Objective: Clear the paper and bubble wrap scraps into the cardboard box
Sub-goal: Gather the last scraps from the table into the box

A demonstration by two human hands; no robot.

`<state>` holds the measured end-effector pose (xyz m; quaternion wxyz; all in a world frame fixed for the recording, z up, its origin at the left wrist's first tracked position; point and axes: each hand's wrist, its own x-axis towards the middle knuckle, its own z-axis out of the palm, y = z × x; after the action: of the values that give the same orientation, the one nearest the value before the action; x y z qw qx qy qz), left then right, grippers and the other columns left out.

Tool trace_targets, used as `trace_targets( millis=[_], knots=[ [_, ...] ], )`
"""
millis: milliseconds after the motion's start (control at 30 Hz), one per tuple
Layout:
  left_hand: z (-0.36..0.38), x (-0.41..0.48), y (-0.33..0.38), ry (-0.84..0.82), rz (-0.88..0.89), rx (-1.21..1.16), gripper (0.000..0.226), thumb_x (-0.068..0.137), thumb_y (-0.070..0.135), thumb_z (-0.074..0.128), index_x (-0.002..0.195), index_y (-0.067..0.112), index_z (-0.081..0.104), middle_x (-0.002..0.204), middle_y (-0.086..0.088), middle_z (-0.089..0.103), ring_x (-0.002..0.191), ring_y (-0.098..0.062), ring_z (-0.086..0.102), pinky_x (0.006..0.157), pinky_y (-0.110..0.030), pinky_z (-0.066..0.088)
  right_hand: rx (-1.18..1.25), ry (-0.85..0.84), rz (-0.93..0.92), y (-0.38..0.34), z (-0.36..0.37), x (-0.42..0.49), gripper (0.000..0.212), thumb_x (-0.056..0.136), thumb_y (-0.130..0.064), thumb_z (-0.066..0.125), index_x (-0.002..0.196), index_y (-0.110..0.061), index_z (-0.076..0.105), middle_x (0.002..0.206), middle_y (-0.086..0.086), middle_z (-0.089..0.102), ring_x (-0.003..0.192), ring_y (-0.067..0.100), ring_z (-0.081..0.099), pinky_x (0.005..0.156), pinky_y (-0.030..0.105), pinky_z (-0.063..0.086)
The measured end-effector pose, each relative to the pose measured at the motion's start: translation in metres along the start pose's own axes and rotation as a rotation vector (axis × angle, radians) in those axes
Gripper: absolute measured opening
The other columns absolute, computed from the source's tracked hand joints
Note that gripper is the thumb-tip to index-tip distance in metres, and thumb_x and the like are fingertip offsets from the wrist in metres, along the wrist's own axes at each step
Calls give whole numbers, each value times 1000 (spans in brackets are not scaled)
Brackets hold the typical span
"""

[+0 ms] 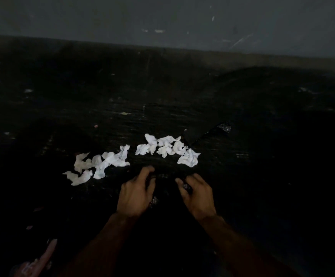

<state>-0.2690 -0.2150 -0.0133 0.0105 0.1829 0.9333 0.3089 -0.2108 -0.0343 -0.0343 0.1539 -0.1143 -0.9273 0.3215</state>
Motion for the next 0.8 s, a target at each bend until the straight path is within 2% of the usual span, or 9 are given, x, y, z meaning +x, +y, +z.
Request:
trace_targets(
  millis=[167,267,333,433,500,567,633,700,800],
  knots=[
    [-1,66,34,204,81,-30,30,88,5,55,114,16,66,104,-7,70,94,-26,66,83,-39,55,-74,150,126,7,-36,62,20,92,-24,61,76,-12,58,76,0,53,66,18,52,60,29,42],
    [11,101,37,164,140,75,48,83,-2,59,129,10,56,122,-15,61,112,-35,58,98,-48,47,-137,97,228,12,-47,105,20,92,-16,57,110,-8,63,115,13,56,98,32,59,81,34,44],
    [22,114,33,34,122,207,58,89,5,57,143,15,40,148,-16,38,137,-38,32,112,-54,24,-183,14,229,16,-47,129,42,93,-13,54,135,-10,49,139,14,41,117,33,51,98,36,39],
    [46,118,15,-164,10,292,55,97,36,45,148,30,28,160,-11,9,145,-39,2,114,-55,3,-314,-189,265,26,-34,156,66,97,-21,48,153,-22,13,159,10,2,135,37,25,110,41,28],
    [59,112,6,-168,4,286,55,92,48,38,143,29,41,158,-14,16,143,-43,10,114,-56,3,-361,-314,360,38,-19,166,64,100,-37,41,153,-28,5,160,6,-14,141,40,7,113,50,17],
    [69,109,3,-88,22,258,54,88,48,34,134,27,54,150,-17,34,137,-45,28,112,-57,13,-356,-350,402,49,-6,169,62,99,-46,39,152,-22,17,161,10,-6,144,40,-2,115,53,6],
    [74,107,2,18,49,254,48,89,43,38,125,22,61,139,-16,48,129,-41,39,111,-57,22,-270,-234,315,55,1,165,54,95,-38,53,138,-7,43,151,22,27,140,44,20,114,49,18],
    [75,106,3,76,61,199,43,90,38,41,118,14,63,131,-14,54,124,-35,42,109,-53,30,-210,-76,227,59,2,161,32,83,-21,70,105,1,61,118,23,53,113,43,50,96,42,41],
    [72,104,3,101,42,69,38,84,32,44,106,8,63,121,-11,58,114,-32,48,99,-45,42,-123,-80,318,50,-16,166,23,79,-21,70,94,-5,61,103,11,55,97,27,53,80,30,42]
  ],
)
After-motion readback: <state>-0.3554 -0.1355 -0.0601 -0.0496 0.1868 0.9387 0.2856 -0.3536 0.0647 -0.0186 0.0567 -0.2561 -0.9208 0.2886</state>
